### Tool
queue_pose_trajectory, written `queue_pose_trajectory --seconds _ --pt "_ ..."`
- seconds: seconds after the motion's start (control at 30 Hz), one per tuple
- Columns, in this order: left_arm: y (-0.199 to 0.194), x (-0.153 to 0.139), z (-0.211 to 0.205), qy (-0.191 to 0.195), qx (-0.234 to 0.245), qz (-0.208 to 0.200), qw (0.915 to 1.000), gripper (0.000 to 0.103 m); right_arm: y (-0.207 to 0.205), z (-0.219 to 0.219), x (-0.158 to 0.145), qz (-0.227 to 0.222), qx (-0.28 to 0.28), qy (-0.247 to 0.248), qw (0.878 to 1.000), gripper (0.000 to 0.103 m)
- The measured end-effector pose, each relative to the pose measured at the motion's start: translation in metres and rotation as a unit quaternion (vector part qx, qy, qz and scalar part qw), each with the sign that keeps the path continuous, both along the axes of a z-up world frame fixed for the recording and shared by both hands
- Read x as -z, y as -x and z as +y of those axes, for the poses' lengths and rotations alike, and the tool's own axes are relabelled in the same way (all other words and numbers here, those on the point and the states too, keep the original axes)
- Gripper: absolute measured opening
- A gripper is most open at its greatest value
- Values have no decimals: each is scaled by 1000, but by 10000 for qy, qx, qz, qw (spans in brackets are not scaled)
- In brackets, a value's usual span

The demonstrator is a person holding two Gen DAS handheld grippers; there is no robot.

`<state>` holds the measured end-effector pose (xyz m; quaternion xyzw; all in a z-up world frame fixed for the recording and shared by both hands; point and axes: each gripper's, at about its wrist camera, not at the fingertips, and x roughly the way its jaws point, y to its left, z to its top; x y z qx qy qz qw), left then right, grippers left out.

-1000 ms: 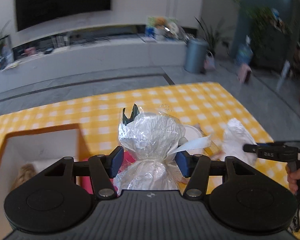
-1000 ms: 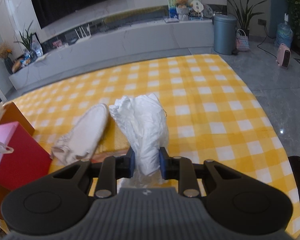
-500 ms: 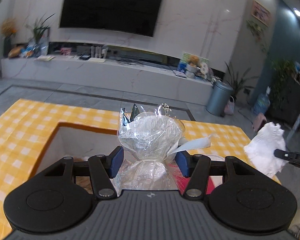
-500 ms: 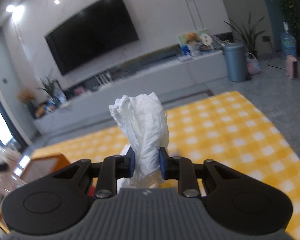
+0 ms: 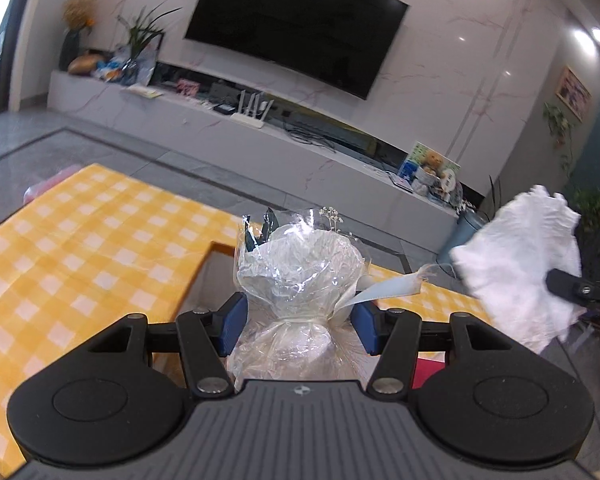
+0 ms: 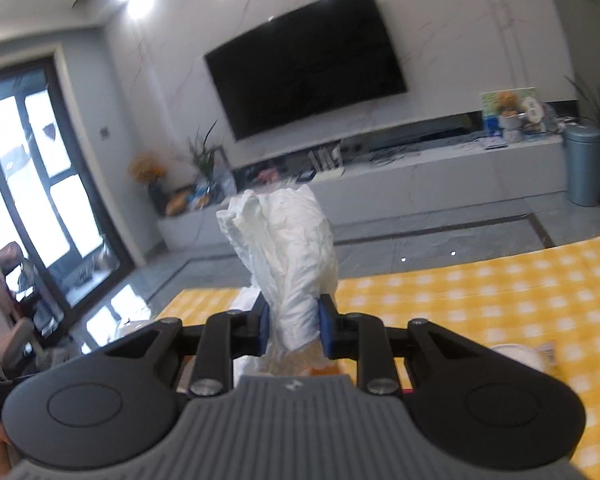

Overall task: Organize soft objects
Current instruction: 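Carry the bundle and the white cloth to the white box with both tools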

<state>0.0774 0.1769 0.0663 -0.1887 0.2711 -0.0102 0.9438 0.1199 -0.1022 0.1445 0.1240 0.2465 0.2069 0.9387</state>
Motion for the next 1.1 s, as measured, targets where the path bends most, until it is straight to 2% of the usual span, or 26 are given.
queue_pose_trajectory --seconds 0.13,0.23,0.33,0.5,0.7,0.9,1.03,1.1 --pt "4 7 17 96 -101 87 9999 64 -13 54 7 75 12 663 9978 23" --pt "7 12 28 402 -339 104 9986 64 -29 88 21 232 -38 1256 9918 23" --pt "11 10 33 346 -470 -35 9983 64 -43 119 48 318 -35 2239 9741 23" --pt "8 11 31 283 -284 -55 9992 64 -67 151 91 653 -278 3105 9479 23" --pt "1 18 25 229 -157 120 9995 64 -83 176 124 838 -563 3706 9233 23" --pt "0 21 28 223 -167 214 9994 64 -104 188 153 1397 -609 3757 9141 23" --pt "-2 23 26 102 -176 323 9993 64 -108 201 168 1200 -617 4251 8950 23" --pt "-2 23 24 -78 -198 448 9988 64 -108 207 174 1173 -675 4432 8861 24"
